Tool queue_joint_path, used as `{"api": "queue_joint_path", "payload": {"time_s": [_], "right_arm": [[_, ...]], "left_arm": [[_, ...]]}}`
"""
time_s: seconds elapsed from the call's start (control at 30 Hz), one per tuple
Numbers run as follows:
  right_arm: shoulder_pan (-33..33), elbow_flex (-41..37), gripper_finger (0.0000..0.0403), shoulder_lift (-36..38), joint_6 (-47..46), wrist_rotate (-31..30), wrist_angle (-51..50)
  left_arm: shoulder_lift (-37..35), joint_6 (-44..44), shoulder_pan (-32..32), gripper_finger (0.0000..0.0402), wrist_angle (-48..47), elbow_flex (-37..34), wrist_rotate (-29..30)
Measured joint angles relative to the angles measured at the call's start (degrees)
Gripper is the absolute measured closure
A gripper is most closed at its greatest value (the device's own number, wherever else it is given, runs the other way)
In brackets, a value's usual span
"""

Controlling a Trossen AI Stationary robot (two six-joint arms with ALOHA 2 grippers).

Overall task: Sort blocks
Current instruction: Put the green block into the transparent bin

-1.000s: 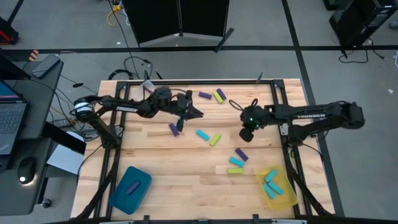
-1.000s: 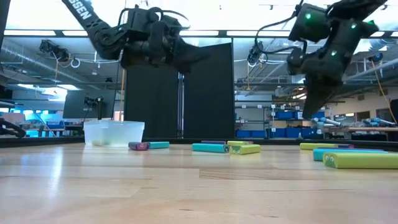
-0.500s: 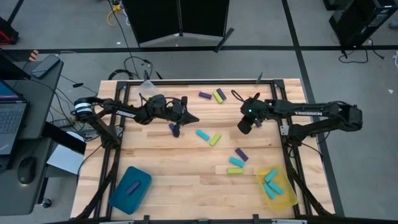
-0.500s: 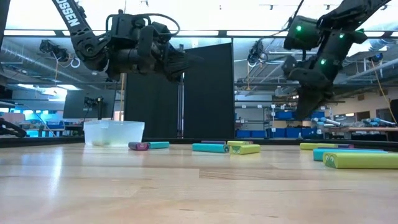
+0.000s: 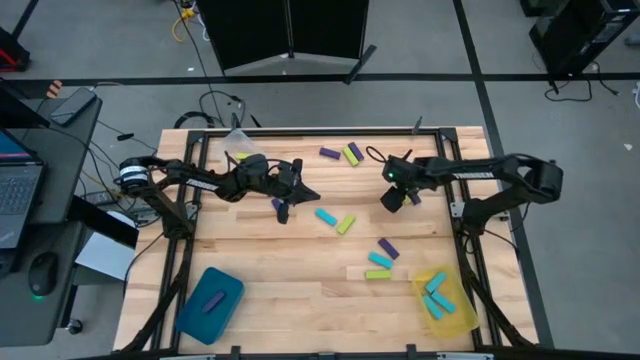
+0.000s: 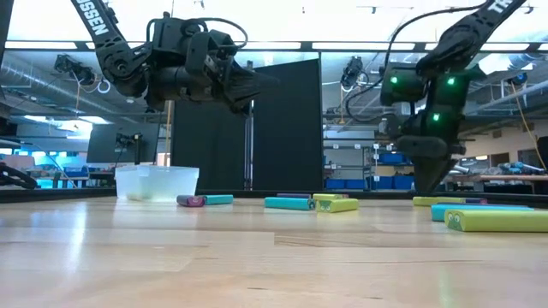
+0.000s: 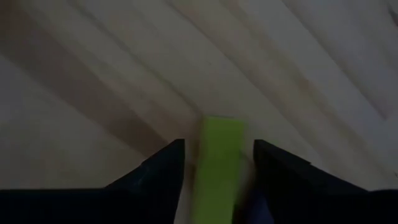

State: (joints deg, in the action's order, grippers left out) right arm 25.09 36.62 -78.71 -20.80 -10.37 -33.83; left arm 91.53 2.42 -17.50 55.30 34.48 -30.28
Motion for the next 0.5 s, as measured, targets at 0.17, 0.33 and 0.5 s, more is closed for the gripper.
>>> {"api": "queue_joint_path", "payload": {"time_s": [0.17, 0.33, 0.5], "right_arm": [[1.45, 0.0, 0.02, -2.71, 2.43, 2.61, 1.24], [1.93, 0.16, 0.0231, -5.21, 3.37, 5.21, 3.28], [1.89, -0.03, 0.029, -4.35, 5.83, 6.02, 5.16]], "left_arm": [[0.0, 1.16, 0.0, 0.039, -0.08, 0.0, 0.0], [0.02, 4.24, 0.02, 0.0389, -0.42, 0.0, 0.02], [0.02, 8.58, 0.02, 0.0389, -0.58, 0.0, 0.02]]}}
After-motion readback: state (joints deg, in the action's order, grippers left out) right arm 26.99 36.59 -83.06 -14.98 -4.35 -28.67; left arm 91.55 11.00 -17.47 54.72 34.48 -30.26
